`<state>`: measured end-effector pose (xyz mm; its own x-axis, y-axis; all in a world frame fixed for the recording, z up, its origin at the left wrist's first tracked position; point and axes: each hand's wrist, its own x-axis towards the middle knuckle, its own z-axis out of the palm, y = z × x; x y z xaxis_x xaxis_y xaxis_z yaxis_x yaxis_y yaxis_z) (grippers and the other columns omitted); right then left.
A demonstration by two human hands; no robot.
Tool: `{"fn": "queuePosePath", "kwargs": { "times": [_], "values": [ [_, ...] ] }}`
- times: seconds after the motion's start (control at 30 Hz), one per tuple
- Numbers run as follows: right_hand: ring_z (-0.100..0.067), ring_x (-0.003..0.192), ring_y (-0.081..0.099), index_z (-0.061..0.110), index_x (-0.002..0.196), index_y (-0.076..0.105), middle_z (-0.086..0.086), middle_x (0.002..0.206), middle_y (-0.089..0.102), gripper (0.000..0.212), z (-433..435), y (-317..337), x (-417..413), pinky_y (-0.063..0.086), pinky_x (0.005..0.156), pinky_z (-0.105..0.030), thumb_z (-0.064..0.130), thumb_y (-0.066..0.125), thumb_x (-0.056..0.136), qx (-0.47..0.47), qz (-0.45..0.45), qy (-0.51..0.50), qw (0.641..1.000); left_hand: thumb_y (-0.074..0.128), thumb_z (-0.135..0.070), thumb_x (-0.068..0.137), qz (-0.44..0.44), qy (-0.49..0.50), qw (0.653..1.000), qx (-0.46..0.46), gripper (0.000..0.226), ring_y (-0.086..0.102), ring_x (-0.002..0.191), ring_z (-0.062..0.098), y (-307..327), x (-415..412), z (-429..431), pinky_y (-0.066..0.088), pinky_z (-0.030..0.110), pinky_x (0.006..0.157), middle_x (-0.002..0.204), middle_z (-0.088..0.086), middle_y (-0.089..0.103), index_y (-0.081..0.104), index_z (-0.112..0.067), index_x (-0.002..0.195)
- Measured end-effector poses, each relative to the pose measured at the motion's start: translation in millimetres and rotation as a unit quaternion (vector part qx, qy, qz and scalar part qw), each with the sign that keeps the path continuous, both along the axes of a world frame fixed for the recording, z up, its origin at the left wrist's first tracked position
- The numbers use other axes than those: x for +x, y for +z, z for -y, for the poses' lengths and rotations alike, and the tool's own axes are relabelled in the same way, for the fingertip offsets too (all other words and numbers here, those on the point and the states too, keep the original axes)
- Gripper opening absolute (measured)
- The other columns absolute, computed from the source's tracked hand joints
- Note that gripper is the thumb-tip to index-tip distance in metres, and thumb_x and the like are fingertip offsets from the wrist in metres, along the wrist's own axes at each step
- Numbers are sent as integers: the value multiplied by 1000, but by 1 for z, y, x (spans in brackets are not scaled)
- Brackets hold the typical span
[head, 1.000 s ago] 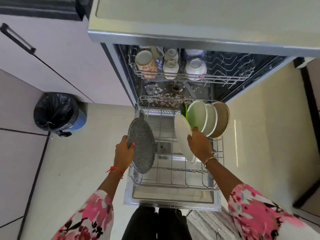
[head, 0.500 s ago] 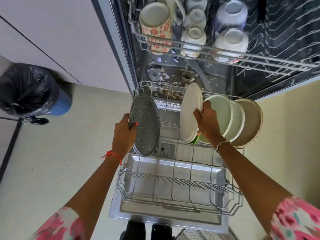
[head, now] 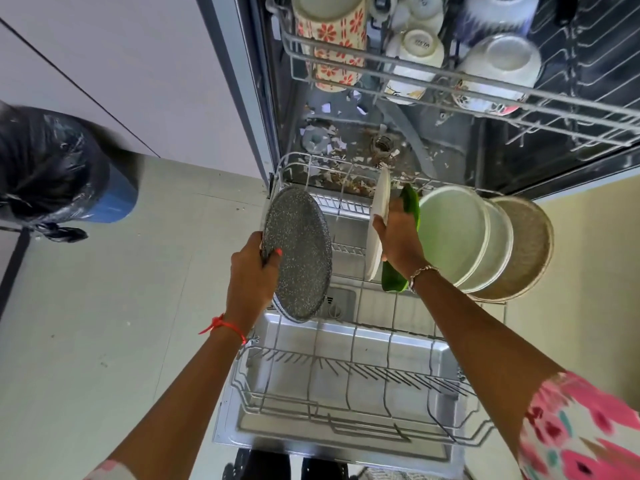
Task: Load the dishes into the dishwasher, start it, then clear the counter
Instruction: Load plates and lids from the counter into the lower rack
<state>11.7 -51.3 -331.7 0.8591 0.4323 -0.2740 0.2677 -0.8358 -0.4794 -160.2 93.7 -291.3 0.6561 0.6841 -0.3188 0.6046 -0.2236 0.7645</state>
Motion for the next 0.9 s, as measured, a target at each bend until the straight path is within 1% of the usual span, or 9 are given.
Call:
{"fn": "queuePosePath", "kwargs": {
  "times": [0.13, 0.23, 0.33, 0.4, 0.5, 0.6, 0.67, 0.77, 0.9],
  "values": [
    [-40, 111, 55, -2, 135, 32, -26, 122, 54, 53, -1, 2, -10, 49, 91, -49, 22, 53, 93, 13, -15, -46, 999, 51, -3, 90, 4, 10, 1000, -15, 20, 47, 59, 3, 2, -4, 0, 41, 3, 49, 81, 8, 57, 54, 5, 108],
    [-30, 135, 30, 0, 143, 23, -19, 147, 30, 74, -3, 25, -46, 28, 111, -32, 32, 61, 88, 50, 59, -28, 997, 52, -3, 90, 3, 22, 1000, -22, 20, 48, 56, 4, 3, -6, 1, 41, 6, 47, 80, 11, 60, 55, 3, 108],
    [-17, 137, 27, 13, 143, 26, -4, 152, 23, 74, -4, 48, -95, 30, 106, -13, 39, 63, 85, 139, -137, 111, 974, 54, -5, 89, 0, 31, 999, -39, 20, 52, 55, 8, 5, -4, 4, 44, 11, 47, 77, 10, 61, 56, 0, 108],
    [-13, 137, 28, 20, 145, 23, 2, 154, 21, 80, -5, 53, -122, 33, 109, -22, 43, 65, 81, 137, -273, 185, 934, 55, -5, 88, 1, 39, 998, -57, 19, 54, 56, 14, 7, -1, 5, 50, 21, 54, 77, 11, 62, 56, -1, 107],
    [-25, 131, 42, 14, 148, 13, -6, 155, 21, 86, -11, 38, -142, 45, 103, -39, 50, 57, 84, 32, -156, 239, 958, 57, -5, 86, 11, 48, 997, -57, 17, 57, 59, 19, 9, 4, 5, 48, 20, 55, 77, 14, 64, 57, -2, 103],
    [-27, 93, 66, 4, 143, 27, -18, 132, 51, 64, -25, 32, -145, 58, 77, -32, 36, 49, 93, -18, -12, 216, 976, 61, -16, 86, 26, 41, 996, -74, 10, 60, 60, 12, 13, 9, 3, 49, 12, 55, 70, 2, 62, 56, -13, 95],
    [-25, 78, 68, 2, 132, 44, -17, 104, 65, 42, -32, 37, -140, 58, 72, -29, 20, 51, 94, -2, -2, 183, 983, 60, -32, 85, 47, 16, 991, -124, 19, 64, 66, 15, 11, 10, 0, 55, 22, 63, 73, 1, 64, 57, -19, 99],
    [-25, 70, 64, -2, 109, 58, -16, 87, 65, 24, -39, 45, -120, 55, 66, -28, 14, 50, 94, 32, -28, 97, 994, 49, -38, 87, 69, -1, 980, -184, 42, 64, 94, 20, 2, 4, -3, 52, 33, 86, 102, 6, 67, 55, -13, 121],
    [-11, 48, 47, -3, 83, 57, -3, 64, 50, 17, -41, 56, -81, 43, 47, -9, 9, 51, 93, 83, 5, 20, 996, 55, -20, 90, -50, -38, 994, -84, 48, 49, 116, 24, -46, -21, -11, 35, 23, 96, 131, 20, 49, 42, 1, 131]
  ]
}}
